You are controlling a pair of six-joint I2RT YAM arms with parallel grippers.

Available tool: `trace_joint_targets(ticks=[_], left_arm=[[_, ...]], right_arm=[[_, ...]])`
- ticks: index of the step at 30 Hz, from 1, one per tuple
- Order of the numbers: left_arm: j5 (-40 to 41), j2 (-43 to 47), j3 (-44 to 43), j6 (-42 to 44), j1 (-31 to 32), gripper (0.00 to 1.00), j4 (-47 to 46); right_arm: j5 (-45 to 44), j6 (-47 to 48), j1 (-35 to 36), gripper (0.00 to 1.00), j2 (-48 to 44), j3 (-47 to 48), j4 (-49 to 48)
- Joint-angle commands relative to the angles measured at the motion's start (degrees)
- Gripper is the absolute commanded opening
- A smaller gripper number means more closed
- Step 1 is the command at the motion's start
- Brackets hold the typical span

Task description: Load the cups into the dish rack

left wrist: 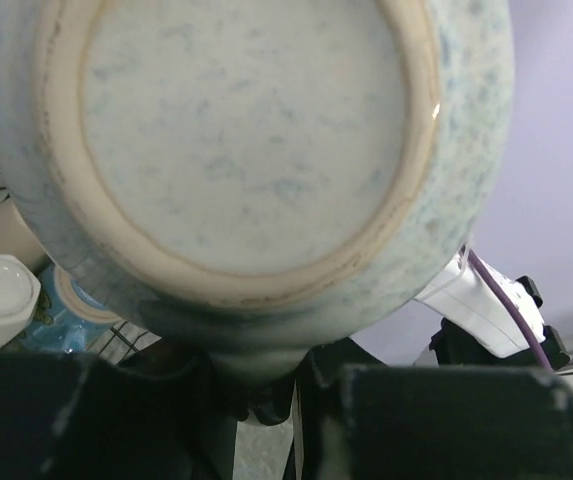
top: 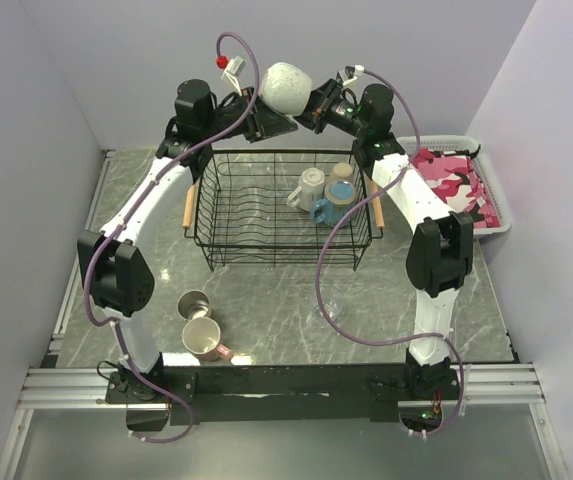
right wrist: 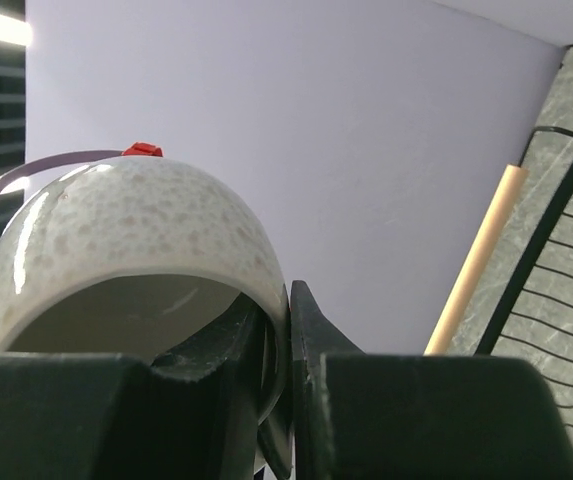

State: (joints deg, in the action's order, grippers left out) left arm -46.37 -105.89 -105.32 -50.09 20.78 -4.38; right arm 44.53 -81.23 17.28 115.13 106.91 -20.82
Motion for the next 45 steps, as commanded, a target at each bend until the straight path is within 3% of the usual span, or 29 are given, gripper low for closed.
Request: trace_joint_targets(ticks=[1, 4, 5, 8, 11, 13, 17, 20, 24, 29, 32, 40, 45], left_arm=[[0.7, 0.9, -5.4, 1.0, 0.5, 0.03, -3.6], [0.1, 1.5, -5.9, 3.8, -0.6, 0.01, -2.0], [-0.1, 1.8, -6.0, 6.2, -0.9, 0.01, -0.8], [0.0, 2.9, -7.3, 13.2, -2.0, 0.01, 3.7], [-0.5, 4.0, -7.5, 17.1, -3.9, 0.01, 6.3], [-1.3, 4.5, -7.7, 17.5, -6.3, 0.01, 7.9], [-2.1, 5.2, -7.3, 16.5, -10.0, 0.01, 8.8], [-2.1, 6.3, -6.1, 16.8, -11.9, 0.01, 8.8], [-2.5, 5.8, -6.6, 20.5, -12.6, 0.01, 12.9], [4.9, 1.7, -12.9, 43.5, -8.7, 0.01, 37.5], [7.5, -0.1, -12.5, 53.1, -6.5, 0.01, 44.9], [13.1, -0.3, -5.5, 64.3, -2.0, 0.01, 48.8], [13.8, -0.7, 0.4, 66.3, 0.1, 0.01, 47.2]], right_arm=[[5.0, 5.9, 2.1, 0.0, -5.2, -1.4, -1.2], [5.8, 8.6, 1.9, 0.02, -6.9, -3.5, 2.2], [5.9, 9.2, 1.7, 0.15, -7.9, -4.2, 3.3], [5.7, 10.5, 0.7, 0.19, -10.1, -7.2, 3.9], [5.8, 12.1, -0.7, 0.31, -11.5, -8.8, 6.8], [6.1, 14.7, -1.5, 0.33, -12.2, -9.4, 9.4], [6.5, 18.4, -2.2, 0.48, -13.4, -10.3, 16.2], [6.9, 20.6, -2.3, 0.52, -14.1, -10.8, 19.8], [6.1, 25.1, -3.3, 0.52, -16.3, -11.0, 25.2], [1.4, 30.1, -5.8, 0.51, -22.8, -9.3, 30.7], [-0.9, 33.1, -6.6, 0.52, -26.1, -7.7, 34.3], [-3.8, 36.9, -9.1, 0.54, -32.9, -10.5, 39.5], [-3.8, 36.6, -10.1, 0.55, -35.6, -14.5, 39.4]])
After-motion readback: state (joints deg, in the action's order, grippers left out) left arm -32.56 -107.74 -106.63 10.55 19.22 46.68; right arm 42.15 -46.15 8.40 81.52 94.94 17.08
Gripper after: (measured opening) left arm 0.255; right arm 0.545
